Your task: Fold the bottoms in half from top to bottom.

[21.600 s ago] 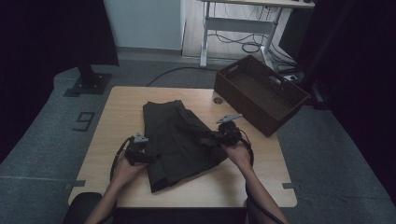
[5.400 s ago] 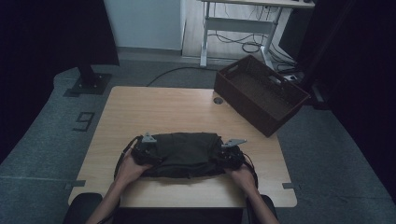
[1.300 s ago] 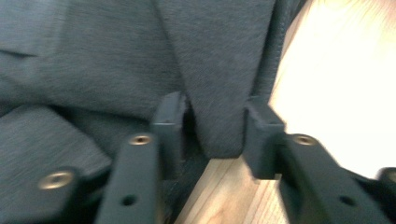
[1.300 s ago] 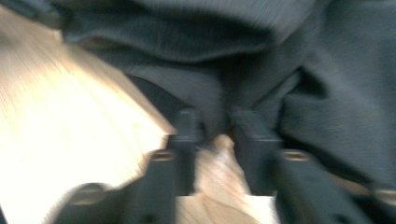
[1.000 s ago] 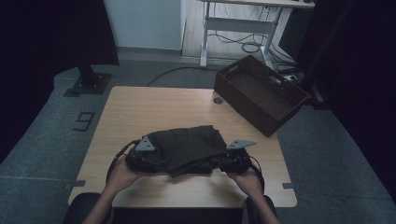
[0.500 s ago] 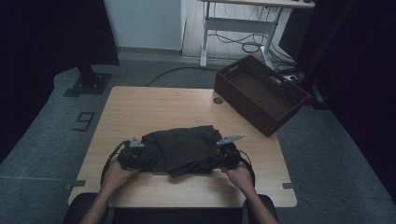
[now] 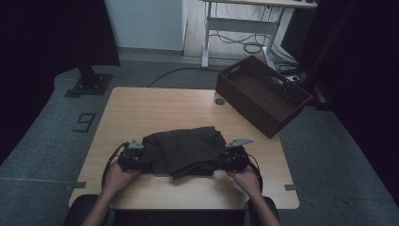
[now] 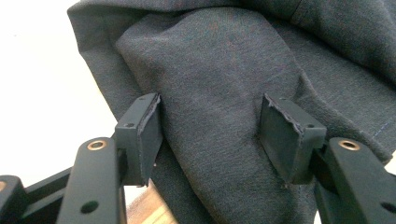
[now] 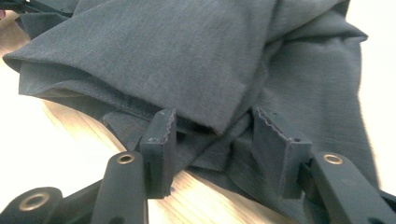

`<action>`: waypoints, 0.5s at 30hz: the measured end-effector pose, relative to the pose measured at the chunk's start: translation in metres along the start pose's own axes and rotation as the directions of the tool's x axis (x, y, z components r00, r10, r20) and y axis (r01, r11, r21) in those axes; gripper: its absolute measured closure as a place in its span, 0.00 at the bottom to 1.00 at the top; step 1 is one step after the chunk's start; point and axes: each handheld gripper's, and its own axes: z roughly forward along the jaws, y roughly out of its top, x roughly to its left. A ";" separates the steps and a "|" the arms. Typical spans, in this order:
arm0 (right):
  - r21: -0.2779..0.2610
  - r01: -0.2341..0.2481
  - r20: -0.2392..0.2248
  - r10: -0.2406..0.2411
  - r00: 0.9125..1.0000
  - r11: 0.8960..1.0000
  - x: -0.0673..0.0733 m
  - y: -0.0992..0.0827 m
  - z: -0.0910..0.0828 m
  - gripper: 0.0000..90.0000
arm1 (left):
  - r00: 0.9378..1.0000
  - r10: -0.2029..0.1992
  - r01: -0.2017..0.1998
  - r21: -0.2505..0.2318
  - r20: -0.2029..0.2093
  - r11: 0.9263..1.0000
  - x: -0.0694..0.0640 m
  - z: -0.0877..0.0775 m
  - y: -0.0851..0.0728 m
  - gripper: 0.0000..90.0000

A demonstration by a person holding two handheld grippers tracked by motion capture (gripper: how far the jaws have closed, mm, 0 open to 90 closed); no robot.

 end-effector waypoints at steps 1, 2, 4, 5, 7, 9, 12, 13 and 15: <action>0.004 0.003 -0.015 -0.002 1.000 1.000 0.001 0.000 0.004 0.70 | 1.000 -0.001 0.001 -0.001 0.000 1.000 0.000 0.000 0.000 0.44; 0.006 0.007 -0.022 -0.007 1.000 1.000 0.001 0.000 0.006 0.80 | 1.000 -0.002 0.002 -0.001 0.000 1.000 0.000 0.000 0.000 0.44; 0.005 0.012 -0.004 -0.012 1.000 1.000 0.004 0.001 0.011 0.93 | 1.000 -0.007 0.007 -0.002 0.002 1.000 0.000 0.000 -0.001 0.44; 0.008 0.005 -0.004 -0.005 1.000 1.000 0.004 0.001 0.012 0.93 | 1.000 -0.010 0.010 -0.004 0.004 1.000 0.000 0.000 -0.001 0.44; 0.018 0.015 0.010 -0.015 1.000 1.000 0.008 0.003 0.012 0.94 | 1.000 -0.018 0.018 -0.007 0.005 1.000 0.000 0.000 -0.002 0.45; 0.006 0.014 0.002 -0.014 1.000 1.000 0.013 0.005 0.005 0.94 | 1.000 -0.026 0.026 -0.011 -0.002 1.000 -0.001 0.000 -0.002 0.46; -0.023 0.029 -0.014 -0.030 0.999 0.999 0.023 0.010 -0.007 0.94 | 0.999 -0.028 0.028 -0.014 -0.016 1.000 -0.004 0.001 -0.002 0.49; -0.023 0.030 -0.024 -0.030 0.999 0.999 0.025 0.011 -0.010 0.94 | 0.999 -0.028 0.027 -0.014 -0.020 1.000 -0.005 0.001 -0.002 0.50; -0.013 0.025 -0.041 -0.025 0.999 1.000 0.029 0.010 -0.010 0.94 | 0.999 -0.031 0.031 -0.016 -0.024 0.999 -0.006 0.001 -0.002 0.50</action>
